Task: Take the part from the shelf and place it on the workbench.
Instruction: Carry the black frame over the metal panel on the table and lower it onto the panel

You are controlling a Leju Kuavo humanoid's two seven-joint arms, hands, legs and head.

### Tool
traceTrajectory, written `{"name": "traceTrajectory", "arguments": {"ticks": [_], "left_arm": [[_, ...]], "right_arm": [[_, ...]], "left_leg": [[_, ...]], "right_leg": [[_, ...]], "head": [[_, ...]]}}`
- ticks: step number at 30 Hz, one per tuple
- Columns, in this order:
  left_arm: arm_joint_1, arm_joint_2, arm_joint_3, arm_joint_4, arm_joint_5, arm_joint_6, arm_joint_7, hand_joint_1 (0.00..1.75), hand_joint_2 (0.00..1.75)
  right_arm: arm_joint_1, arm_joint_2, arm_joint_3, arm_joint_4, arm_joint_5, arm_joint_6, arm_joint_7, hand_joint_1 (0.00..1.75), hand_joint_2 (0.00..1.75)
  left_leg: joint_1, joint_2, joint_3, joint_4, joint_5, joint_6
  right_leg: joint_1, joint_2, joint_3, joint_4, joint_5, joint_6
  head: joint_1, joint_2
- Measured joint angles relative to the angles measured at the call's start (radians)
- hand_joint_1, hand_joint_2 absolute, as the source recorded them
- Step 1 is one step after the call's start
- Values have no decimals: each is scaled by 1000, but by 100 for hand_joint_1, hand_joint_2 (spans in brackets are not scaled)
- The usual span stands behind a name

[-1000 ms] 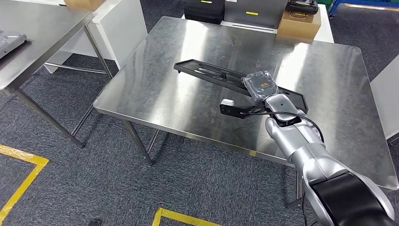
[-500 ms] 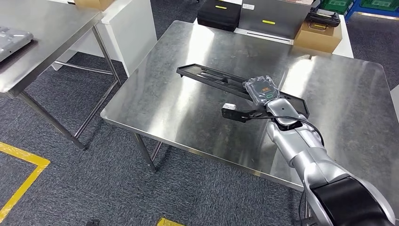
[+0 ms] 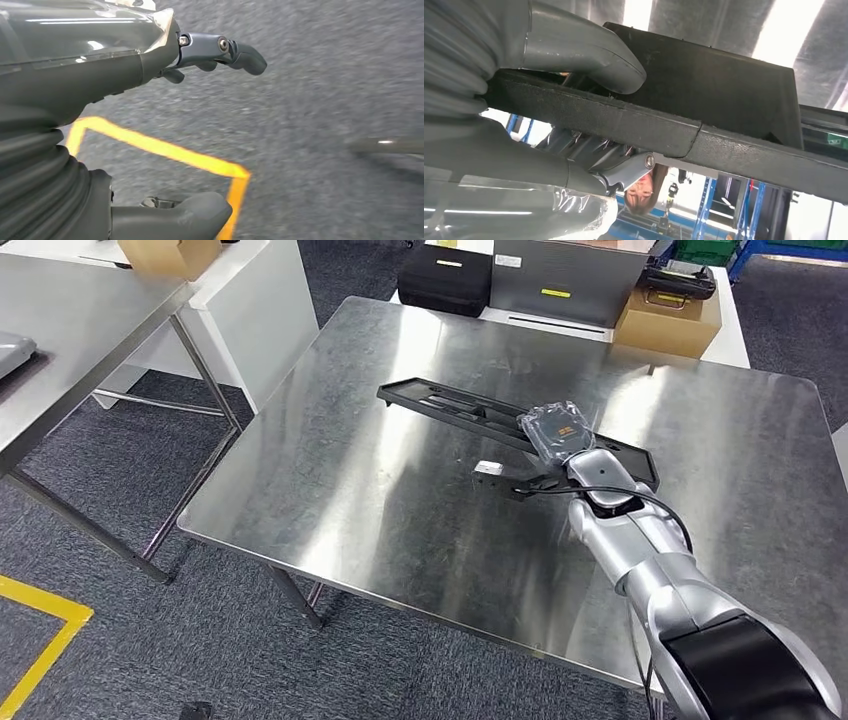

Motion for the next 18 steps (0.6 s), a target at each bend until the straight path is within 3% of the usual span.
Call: {"name": "traceTrajectory", "arguments": {"ticks": [1, 3, 7, 18], "left_arm": [[0, 0, 0, 0, -1, 2, -6, 0, 87], [-1, -1, 0, 0, -4, -1, -3, 0, 0], [1, -2, 1, -1, -9, -7, 6, 0, 0], [0, -8, 13, -1, -10, -8, 21, 0, 0]], "right_arm": [[-1, 1, -1, 0, 3, -1, -1, 0, 0], [-4, 4, -4, 1, 7, -4, -1, 0, 0], [-8, 5, -15, 3, 10, -5, -1, 0, 0], [-19, 9, -32, 3, 16, -1, -4, 0, 0]], "left_leg": [[-3, 1, 17, -62, 47, 7], [-10, 2, 42, -129, 88, 19], [-17, -2, 54, -130, 94, 13], [-28, -4, 54, -130, 90, 30]], "right_leg": [[1, 1, 8, -2, -5, 2], [3, 2, 16, -5, -13, 9], [12, 3, 21, 0, -25, 16], [12, 2, 24, -11, -22, 23]], "head": [[1, 0], [2, 0], [2, 0], [2, 0]]}}
